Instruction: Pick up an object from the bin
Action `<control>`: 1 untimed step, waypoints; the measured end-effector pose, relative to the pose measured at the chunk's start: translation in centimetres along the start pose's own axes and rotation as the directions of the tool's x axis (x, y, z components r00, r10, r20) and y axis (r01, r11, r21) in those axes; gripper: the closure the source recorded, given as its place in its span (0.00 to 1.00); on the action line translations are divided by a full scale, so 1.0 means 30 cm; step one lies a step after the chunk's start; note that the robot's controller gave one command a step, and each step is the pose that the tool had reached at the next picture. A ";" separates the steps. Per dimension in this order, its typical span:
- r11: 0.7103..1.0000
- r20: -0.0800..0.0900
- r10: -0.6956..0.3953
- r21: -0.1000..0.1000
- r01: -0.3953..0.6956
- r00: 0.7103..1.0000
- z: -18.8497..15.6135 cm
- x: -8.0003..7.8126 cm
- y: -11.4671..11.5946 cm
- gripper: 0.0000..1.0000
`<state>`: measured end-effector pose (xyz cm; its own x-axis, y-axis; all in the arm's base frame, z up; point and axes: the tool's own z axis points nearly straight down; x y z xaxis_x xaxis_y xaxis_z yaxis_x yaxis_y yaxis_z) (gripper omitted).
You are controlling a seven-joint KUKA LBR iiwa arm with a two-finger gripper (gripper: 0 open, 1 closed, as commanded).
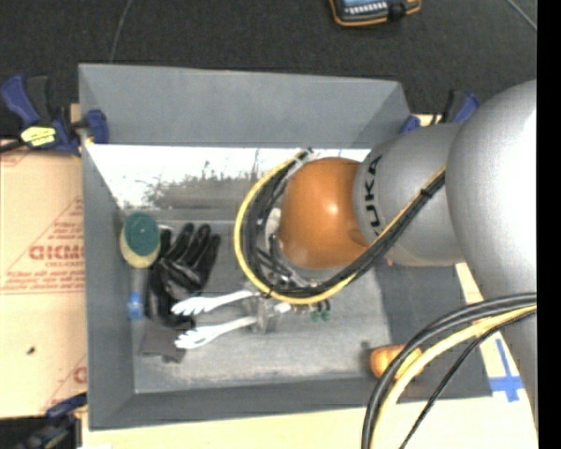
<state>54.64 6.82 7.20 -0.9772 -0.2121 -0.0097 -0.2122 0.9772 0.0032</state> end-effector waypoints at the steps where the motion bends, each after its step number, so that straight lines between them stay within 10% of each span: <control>1: 1.000 0.001 0.002 0.000 -0.002 1.000 -0.001 -0.001 0.000 1.00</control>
Offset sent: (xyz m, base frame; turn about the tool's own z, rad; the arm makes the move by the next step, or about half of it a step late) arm 0.0001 0.0000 0.0262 0.0010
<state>54.66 6.81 7.22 -0.9775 -0.2105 -0.0102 -0.2106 0.9776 0.0036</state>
